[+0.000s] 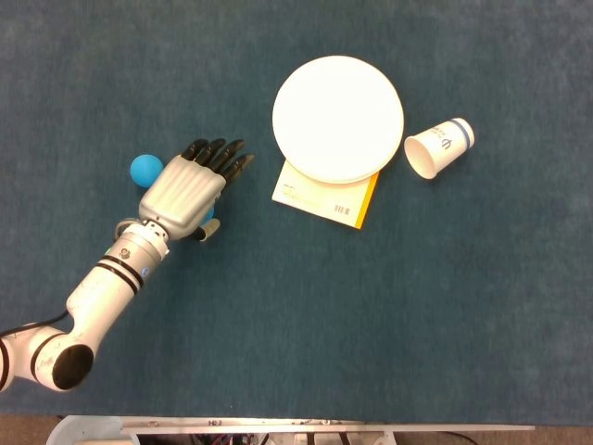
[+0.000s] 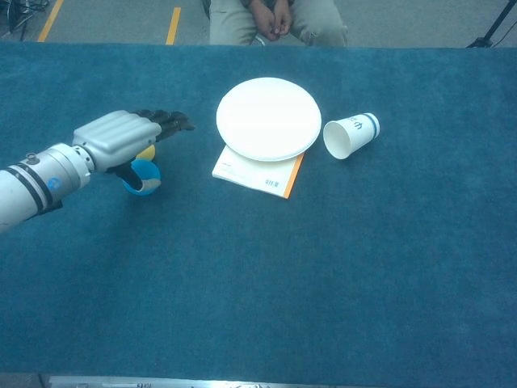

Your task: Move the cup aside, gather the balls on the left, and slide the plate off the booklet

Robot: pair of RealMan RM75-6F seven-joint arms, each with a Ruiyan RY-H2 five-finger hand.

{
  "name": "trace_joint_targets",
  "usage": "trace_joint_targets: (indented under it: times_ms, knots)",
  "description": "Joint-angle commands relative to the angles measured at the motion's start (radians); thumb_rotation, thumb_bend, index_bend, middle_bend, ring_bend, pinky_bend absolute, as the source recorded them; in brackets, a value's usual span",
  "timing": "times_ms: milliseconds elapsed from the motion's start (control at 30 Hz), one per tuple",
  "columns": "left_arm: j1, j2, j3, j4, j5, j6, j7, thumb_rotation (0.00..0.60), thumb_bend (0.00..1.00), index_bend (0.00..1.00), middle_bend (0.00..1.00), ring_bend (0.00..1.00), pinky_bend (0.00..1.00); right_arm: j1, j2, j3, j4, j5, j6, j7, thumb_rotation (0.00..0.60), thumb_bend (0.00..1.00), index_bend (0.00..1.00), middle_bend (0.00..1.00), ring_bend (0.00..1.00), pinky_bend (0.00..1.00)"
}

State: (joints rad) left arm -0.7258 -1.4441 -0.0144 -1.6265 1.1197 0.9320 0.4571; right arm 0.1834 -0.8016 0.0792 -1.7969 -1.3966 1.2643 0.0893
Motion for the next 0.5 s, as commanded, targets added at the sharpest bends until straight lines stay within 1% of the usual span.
trace_joint_targets:
  times_ms: [33, 200, 500]
  knots:
    - [0.003, -0.012, 0.0, 0.021, 0.003, -0.007, -0.015, 0.6, 0.28, 0.03, 0.0, 0.0, 0.08, 0.0, 0.001, 0.0, -0.003, 0.003, 0.0, -0.004, 0.6, 0.17, 0.28, 0.39, 0.36, 0.59]
    - [0.003, -0.014, -0.008, 0.051, 0.0, -0.014, -0.03, 0.6, 0.28, 0.03, 0.0, 0.0, 0.08, -0.001, 0.004, 0.001, -0.008, 0.006, 0.001, -0.01, 0.6, 0.17, 0.28, 0.39, 0.36, 0.59]
    - [0.001, 0.011, -0.014, 0.091, -0.015, -0.029, -0.028, 0.6, 0.28, 0.03, 0.0, 0.0, 0.08, -0.001, 0.008, 0.003, -0.022, 0.009, 0.005, -0.022, 0.6, 0.17, 0.28, 0.39, 0.36, 0.59]
